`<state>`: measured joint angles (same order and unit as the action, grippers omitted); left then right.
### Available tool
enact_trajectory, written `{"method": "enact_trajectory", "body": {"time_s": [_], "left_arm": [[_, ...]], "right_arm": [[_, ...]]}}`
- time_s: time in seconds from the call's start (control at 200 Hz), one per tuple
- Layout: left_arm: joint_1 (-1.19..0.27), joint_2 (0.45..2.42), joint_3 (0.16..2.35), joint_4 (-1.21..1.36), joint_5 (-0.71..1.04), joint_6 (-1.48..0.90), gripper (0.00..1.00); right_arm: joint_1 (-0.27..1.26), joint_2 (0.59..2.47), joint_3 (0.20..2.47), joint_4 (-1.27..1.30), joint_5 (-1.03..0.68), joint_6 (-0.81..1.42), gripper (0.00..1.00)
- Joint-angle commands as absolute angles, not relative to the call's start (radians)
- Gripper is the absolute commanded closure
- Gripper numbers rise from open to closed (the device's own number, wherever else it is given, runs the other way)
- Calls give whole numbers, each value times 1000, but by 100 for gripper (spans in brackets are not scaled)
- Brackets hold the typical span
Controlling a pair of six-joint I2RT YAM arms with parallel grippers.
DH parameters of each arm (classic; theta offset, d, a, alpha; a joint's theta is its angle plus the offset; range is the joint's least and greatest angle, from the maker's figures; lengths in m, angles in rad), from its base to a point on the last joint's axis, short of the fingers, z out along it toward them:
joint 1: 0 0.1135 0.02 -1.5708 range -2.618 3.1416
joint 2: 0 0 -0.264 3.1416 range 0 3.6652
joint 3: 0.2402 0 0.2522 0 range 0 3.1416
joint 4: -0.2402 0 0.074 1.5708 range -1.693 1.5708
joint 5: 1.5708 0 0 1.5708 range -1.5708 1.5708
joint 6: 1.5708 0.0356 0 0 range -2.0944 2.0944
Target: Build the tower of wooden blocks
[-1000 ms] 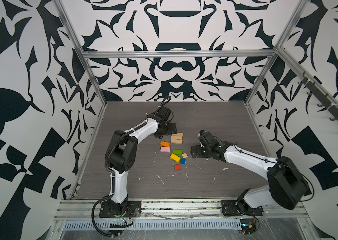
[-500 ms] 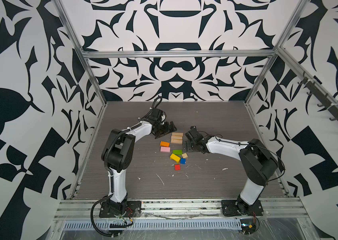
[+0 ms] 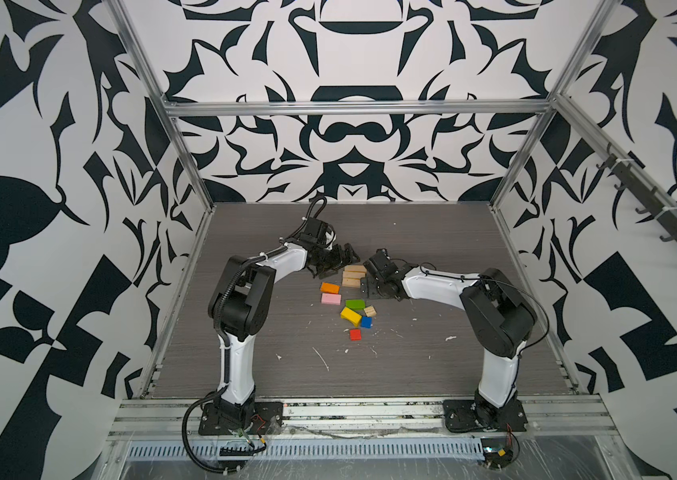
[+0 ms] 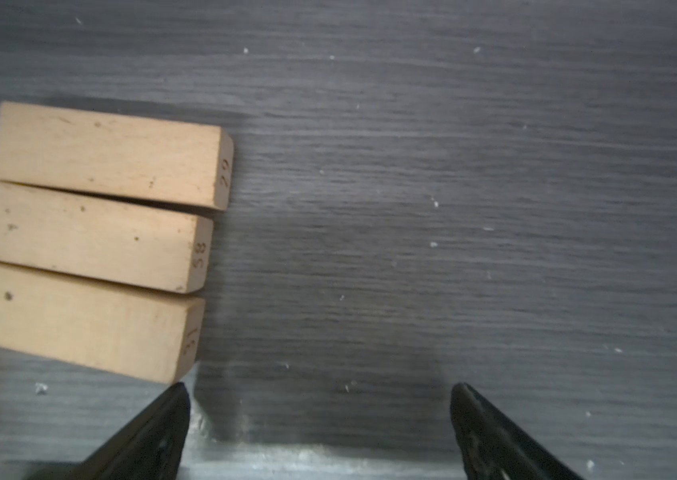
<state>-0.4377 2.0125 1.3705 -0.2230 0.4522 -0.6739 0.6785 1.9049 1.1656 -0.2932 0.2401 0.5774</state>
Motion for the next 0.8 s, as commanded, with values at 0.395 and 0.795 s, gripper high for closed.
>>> {"method": "enact_trajectory", "body": {"time_s": [0.395, 0.795], "left_arm": [[-433, 2068, 1439, -339, 468, -684, 1], [-435, 2098, 1456, -337, 501, -701, 0]], "right_arm": [[683, 1929, 1224, -279, 223, 618, 0], [683, 1922, 1218, -291, 233, 626, 0]]}}
